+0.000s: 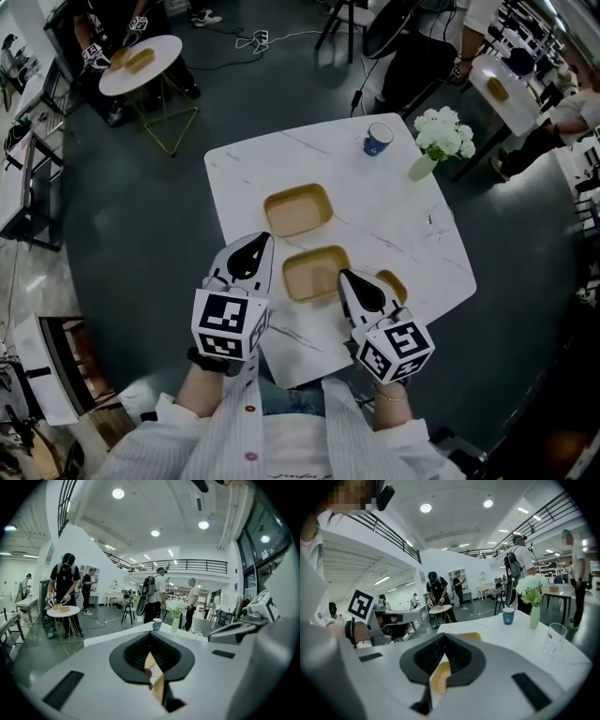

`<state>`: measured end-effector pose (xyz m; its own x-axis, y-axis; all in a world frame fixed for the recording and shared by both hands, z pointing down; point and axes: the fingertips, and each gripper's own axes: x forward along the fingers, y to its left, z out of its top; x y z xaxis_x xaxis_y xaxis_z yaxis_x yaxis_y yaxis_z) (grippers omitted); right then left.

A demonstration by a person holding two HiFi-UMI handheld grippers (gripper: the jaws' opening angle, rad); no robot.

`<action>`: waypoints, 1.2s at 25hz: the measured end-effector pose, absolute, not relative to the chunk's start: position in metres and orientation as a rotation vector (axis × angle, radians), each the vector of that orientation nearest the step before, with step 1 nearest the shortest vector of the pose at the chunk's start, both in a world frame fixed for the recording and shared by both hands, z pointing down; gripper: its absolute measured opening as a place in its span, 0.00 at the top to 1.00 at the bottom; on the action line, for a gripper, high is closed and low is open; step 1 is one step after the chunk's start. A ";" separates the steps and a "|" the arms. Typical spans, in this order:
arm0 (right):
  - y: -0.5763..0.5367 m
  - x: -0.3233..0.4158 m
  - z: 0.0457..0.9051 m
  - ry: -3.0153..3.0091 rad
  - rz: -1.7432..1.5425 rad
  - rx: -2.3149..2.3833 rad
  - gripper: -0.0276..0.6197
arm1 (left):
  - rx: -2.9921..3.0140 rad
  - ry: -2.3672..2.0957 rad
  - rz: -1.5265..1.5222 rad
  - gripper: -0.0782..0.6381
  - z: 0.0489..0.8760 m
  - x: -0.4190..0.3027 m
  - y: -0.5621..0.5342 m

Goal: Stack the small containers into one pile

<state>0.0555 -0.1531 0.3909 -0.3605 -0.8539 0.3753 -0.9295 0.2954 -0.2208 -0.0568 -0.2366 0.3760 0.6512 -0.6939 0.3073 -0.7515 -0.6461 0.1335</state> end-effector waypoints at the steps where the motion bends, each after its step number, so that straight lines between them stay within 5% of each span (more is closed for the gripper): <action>1: -0.154 0.056 0.392 -2.370 0.604 1.658 0.94 | 2.614 -1.162 0.346 0.87 0.380 -0.056 -0.239; 15: -0.155 0.055 0.411 -2.330 0.661 1.686 0.94 | 2.474 -1.143 0.501 0.86 0.447 -0.046 -0.276; 30: -0.157 0.064 0.437 -2.245 0.752 1.716 0.94 | 2.169 -1.145 0.639 0.67 0.540 -0.048 -0.325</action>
